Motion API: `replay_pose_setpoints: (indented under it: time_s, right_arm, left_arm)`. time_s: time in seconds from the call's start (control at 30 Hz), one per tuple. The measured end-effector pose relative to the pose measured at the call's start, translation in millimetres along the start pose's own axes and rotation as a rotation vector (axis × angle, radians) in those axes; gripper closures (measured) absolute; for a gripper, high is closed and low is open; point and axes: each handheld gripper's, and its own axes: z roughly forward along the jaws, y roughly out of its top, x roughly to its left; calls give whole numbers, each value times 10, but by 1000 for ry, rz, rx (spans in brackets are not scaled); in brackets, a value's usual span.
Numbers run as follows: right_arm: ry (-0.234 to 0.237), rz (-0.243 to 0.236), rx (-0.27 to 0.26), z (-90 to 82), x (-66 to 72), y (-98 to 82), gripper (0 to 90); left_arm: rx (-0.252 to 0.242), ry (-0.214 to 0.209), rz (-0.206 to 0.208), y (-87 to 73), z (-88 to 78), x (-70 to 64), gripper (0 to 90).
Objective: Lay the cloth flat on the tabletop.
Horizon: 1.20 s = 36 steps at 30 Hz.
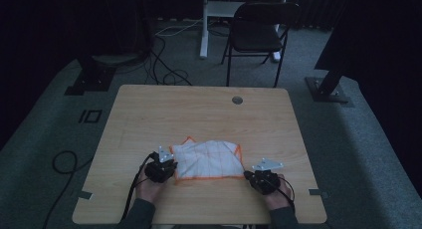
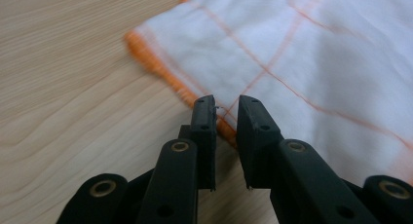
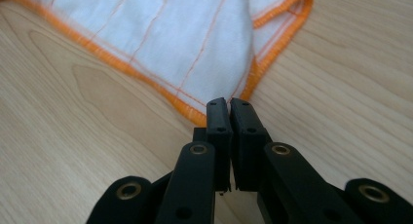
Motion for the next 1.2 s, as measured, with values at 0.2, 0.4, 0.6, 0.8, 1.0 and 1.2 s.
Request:
replay_pose_setpoints:
  time_s: [0.2,0.4,0.6,0.8,1.0,1.2]
  right_arm:
    - [24,-1,11,-26,-6,-60,879]
    - [30,10,-27,-53,-22,0,814]
    - [-5,46,-67,-42,-131,129,802]
    - [-38,41,-35,166,-194,247,827]
    - [-72,27,-6,345,-200,342,846]
    - [-79,33,19,449,-218,356,824]
  left_arm:
    - [13,15,-2,-41,-51,79,788]
    - [3,7,0,-17,-71,40,755]
    - [-23,-28,16,56,-106,-58,745]
    - [-34,-84,40,116,-68,-245,738]
    - [-21,-140,68,87,-15,-443,739]
    - [-9,-220,107,16,-5,-571,758]
